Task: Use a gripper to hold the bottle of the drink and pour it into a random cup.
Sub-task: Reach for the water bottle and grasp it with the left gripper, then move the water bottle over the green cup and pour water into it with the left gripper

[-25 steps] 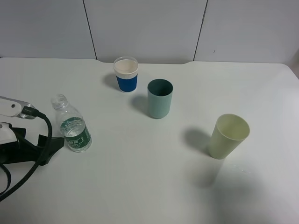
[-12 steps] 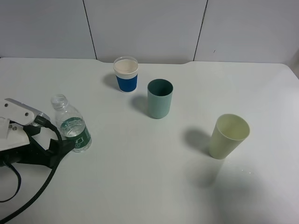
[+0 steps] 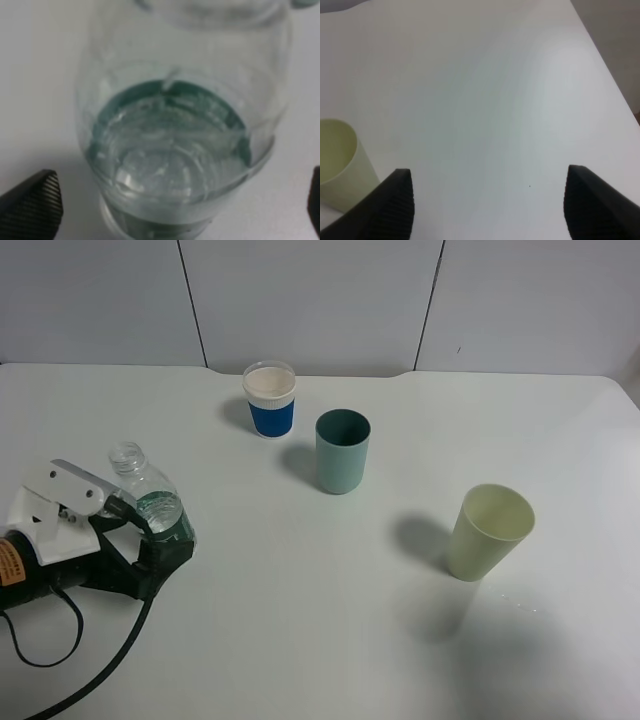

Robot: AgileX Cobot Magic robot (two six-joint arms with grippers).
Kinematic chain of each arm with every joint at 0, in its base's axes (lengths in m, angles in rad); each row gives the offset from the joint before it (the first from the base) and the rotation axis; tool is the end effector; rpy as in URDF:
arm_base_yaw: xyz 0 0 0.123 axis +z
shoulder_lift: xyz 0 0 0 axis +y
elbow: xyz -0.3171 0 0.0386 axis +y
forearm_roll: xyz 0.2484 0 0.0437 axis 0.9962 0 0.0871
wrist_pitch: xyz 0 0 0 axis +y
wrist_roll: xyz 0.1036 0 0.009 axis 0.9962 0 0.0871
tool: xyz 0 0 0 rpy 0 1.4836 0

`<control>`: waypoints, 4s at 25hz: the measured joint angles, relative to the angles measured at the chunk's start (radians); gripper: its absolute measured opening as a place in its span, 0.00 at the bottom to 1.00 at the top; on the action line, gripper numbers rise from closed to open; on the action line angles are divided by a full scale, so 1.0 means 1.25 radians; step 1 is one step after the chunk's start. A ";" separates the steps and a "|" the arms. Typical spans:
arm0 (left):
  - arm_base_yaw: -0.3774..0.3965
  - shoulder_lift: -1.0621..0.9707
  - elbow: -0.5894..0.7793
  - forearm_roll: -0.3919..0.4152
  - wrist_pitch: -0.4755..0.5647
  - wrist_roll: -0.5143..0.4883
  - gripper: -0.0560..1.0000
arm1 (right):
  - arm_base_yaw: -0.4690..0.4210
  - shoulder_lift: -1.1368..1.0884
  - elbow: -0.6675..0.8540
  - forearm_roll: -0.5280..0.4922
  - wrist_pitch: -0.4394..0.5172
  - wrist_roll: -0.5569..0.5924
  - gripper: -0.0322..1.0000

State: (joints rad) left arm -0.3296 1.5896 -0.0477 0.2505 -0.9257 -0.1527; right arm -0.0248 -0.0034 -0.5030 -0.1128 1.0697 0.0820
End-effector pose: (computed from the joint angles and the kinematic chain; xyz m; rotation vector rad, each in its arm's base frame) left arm 0.1661 -0.0786 0.1395 0.4671 2.0779 -0.4065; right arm -0.0294 -0.0095 0.2720 0.1153 2.0399 -0.0993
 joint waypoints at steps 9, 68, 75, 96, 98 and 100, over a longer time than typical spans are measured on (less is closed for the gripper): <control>0.000 0.081 0.002 0.000 -0.098 0.013 1.00 | 0.000 0.000 0.000 0.000 0.000 0.000 0.65; 0.000 -0.055 -0.028 -0.100 0.013 -0.056 0.57 | 0.000 0.000 0.000 0.000 0.000 0.000 0.65; 0.000 -0.121 -0.055 -0.107 0.056 -0.046 0.57 | 0.000 0.000 0.000 0.000 0.000 0.000 0.65; 0.000 -0.126 -0.414 -0.106 0.576 0.030 0.57 | 0.000 0.000 0.000 0.000 0.000 0.000 0.65; 0.000 -0.126 -0.439 -0.114 0.613 0.038 0.57 | 0.000 0.000 0.000 0.000 0.000 0.000 0.65; 0.000 -0.125 -0.470 -0.143 0.652 0.064 0.57 | 0.000 0.000 0.000 0.000 0.000 0.000 0.65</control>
State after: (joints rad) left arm -0.3296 1.4328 -0.6347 0.0724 -0.1108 -0.0723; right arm -0.0248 -0.0034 -0.5030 -0.1128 1.0697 0.0820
